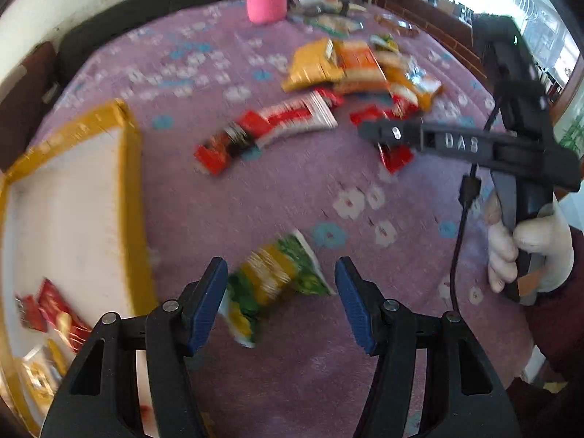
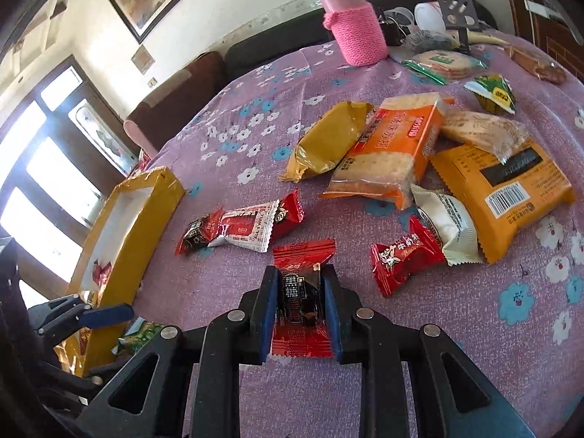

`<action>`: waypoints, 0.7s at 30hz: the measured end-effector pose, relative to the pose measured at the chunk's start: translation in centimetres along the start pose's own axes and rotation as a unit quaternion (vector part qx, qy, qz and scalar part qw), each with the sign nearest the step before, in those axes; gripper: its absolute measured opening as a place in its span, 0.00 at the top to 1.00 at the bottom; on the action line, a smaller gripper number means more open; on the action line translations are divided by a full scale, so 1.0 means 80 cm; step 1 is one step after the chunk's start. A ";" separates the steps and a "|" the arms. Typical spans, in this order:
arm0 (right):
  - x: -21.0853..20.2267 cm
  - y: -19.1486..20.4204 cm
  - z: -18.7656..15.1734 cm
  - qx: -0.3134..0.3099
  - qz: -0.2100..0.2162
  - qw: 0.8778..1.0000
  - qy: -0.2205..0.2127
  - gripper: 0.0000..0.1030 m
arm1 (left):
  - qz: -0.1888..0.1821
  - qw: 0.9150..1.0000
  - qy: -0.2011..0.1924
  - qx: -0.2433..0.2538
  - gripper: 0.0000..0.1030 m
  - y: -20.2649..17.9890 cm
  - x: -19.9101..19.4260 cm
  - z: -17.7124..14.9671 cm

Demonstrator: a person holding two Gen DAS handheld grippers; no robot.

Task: Organize snacks
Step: 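Grasp the green packet with the left tool while the right tool grasps a red candy, then carry the green packet and red candy to the tray and release them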

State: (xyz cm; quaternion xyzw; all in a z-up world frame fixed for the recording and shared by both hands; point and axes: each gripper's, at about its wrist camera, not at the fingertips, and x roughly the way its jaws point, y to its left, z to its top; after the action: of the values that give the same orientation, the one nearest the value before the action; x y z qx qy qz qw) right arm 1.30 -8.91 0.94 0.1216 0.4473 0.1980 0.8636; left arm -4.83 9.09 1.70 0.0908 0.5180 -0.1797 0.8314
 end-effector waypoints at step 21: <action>0.003 0.016 -0.004 -0.032 -0.039 0.999 -0.015 0.77 | -0.011 0.992 -0.104 -0.074 0.76 0.001 -0.056 -0.036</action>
State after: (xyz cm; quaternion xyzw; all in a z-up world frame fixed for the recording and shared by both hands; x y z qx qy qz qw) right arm 0.90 -7.61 1.09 0.0793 0.4320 0.1769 0.8808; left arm -8.99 11.04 4.38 0.0046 0.4413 -0.1588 0.8832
